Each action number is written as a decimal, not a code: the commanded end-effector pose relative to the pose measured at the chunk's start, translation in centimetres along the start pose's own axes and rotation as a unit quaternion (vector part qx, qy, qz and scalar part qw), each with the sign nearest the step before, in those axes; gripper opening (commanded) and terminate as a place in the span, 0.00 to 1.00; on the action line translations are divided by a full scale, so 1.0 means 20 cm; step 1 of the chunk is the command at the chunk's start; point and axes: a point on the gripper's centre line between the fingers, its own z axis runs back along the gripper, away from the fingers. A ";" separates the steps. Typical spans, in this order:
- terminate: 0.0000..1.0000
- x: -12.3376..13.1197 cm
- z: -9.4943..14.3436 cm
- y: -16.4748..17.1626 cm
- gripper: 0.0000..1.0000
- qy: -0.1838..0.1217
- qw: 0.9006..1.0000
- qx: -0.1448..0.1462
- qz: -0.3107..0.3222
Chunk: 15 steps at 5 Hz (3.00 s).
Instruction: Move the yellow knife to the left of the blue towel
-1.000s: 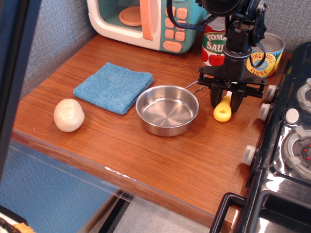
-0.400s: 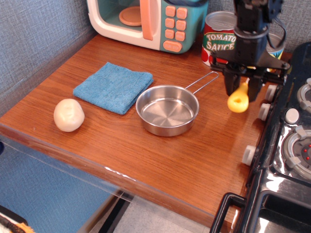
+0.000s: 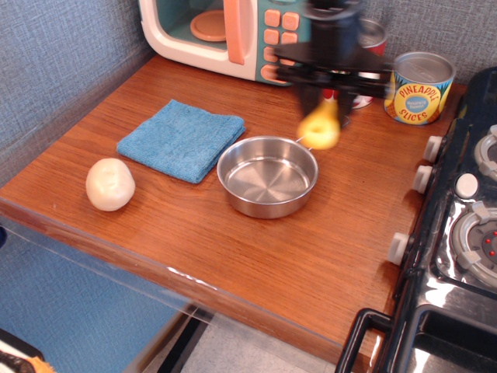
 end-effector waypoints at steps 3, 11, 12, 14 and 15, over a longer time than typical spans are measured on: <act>0.00 -0.06 -0.03 0.97 0.00 0.013 0.997 0.041 -0.065; 0.00 -0.15 -0.20 1.22 0.00 0.095 0.989 0.102 -0.059; 0.00 -0.16 -0.19 1.22 1.00 0.106 0.988 0.113 -0.017; 0.00 -0.14 -0.03 1.17 1.00 0.056 0.991 0.118 -0.011; 0.00 -0.11 0.17 1.07 1.00 0.008 0.995 0.095 0.010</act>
